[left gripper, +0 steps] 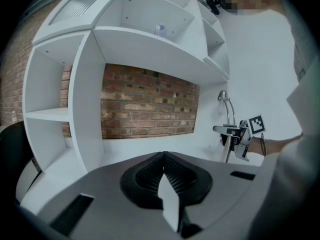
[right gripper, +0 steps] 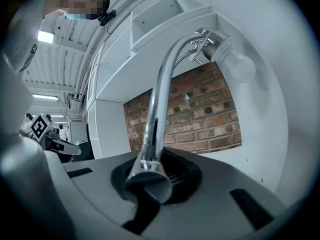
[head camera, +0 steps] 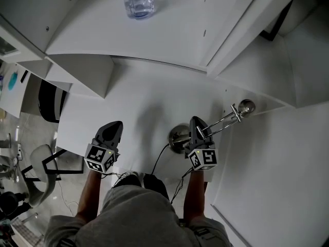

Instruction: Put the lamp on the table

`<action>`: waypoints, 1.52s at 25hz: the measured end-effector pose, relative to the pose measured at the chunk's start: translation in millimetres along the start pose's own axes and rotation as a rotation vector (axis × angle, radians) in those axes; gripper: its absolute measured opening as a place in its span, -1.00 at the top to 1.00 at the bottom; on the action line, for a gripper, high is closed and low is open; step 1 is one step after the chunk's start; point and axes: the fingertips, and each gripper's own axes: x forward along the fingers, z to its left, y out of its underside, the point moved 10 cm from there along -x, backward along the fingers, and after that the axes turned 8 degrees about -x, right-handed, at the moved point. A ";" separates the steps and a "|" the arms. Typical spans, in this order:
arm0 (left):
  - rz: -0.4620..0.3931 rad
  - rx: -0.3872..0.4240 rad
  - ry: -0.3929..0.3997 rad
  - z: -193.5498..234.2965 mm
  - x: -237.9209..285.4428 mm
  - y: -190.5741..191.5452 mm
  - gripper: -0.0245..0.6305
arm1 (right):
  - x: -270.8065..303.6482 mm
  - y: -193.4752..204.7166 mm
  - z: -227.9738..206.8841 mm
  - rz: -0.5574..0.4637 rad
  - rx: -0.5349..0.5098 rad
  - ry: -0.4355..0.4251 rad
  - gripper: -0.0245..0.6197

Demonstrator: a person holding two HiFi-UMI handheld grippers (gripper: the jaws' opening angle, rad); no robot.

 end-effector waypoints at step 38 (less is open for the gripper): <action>-0.009 0.018 -0.005 7.7 -47.5 20.8 0.91 | -14.7 21.8 42.4 -0.025 -0.122 0.048 0.84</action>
